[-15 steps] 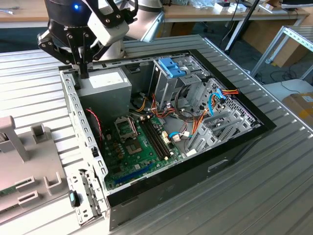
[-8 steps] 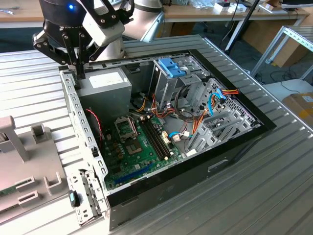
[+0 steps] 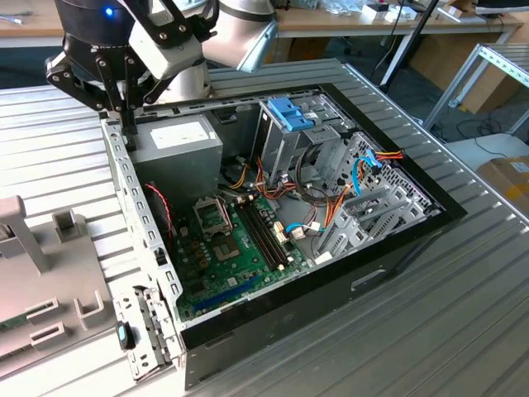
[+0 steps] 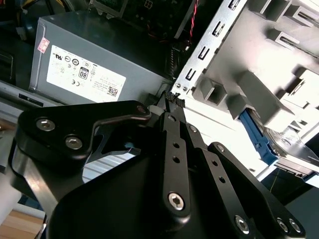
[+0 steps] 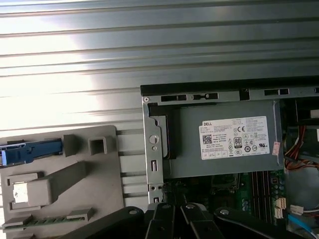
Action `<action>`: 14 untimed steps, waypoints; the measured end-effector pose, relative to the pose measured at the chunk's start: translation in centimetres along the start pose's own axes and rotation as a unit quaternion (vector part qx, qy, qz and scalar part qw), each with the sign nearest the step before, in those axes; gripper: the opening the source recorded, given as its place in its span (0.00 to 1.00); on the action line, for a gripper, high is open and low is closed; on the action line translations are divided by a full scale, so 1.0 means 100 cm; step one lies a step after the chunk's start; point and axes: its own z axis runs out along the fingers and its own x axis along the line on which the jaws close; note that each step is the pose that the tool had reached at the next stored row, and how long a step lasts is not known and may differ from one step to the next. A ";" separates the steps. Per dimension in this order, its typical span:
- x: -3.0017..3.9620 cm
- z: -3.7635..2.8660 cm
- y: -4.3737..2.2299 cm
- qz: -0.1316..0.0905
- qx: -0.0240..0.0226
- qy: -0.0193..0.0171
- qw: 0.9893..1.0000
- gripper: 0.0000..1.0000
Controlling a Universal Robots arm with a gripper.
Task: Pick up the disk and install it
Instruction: 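Reach for the disk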
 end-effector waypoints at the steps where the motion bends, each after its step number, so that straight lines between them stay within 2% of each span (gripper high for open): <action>1: 0.0006 0.0000 0.0000 0.000 0.000 0.000 1.000 0.11; 6: 0.0049 -0.0001 -0.0004 0.000 0.000 0.000 1.000 0.11; 14: 0.0155 -0.0004 -0.0012 0.000 0.000 0.000 1.000 0.11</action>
